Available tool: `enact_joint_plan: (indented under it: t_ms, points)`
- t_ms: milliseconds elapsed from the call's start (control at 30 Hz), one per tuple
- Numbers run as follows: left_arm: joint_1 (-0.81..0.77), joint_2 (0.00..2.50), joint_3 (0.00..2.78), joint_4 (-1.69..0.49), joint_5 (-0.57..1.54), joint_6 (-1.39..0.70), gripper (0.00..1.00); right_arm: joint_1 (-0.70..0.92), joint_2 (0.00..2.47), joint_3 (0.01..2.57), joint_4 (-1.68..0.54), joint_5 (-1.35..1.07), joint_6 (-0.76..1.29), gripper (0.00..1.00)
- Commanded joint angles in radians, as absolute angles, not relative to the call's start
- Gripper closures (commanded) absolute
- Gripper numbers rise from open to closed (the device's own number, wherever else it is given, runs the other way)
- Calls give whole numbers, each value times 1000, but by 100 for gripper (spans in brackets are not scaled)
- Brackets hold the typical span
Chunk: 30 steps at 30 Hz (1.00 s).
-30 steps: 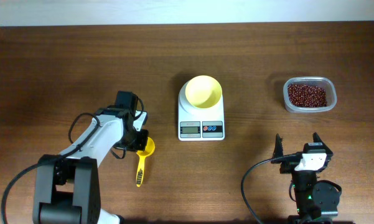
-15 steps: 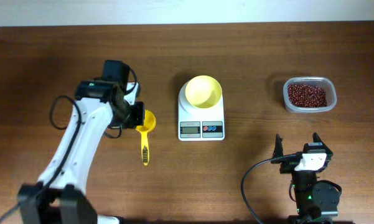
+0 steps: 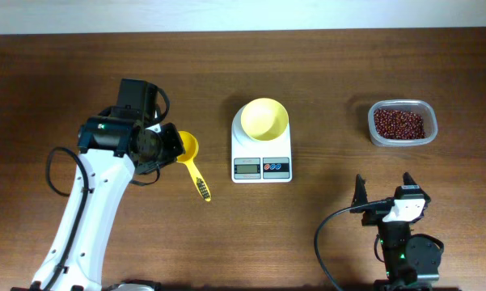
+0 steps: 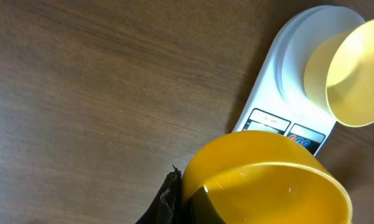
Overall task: Scoop item into bowl and weigh 50g on scale
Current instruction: 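Lift the scoop with the left gripper toward the right gripper above the scale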
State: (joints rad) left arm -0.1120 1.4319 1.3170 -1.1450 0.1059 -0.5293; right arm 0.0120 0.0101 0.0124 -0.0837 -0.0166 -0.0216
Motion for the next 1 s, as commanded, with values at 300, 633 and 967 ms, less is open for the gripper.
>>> enact_joint_plan:
  t_ms: [300,633,967]
  points:
    - [-115,1417,1336,-1146,117,-662,100,19,733,820,-596,-221,6,1]
    - [-115,1417,1336,-1097,207,-1088,100,19,1180,1058,-591,-995,99,1]
    - [-115,1417,1336,-1034,410,-1377,100,21,1288,1057,-552,-1174,381,1]
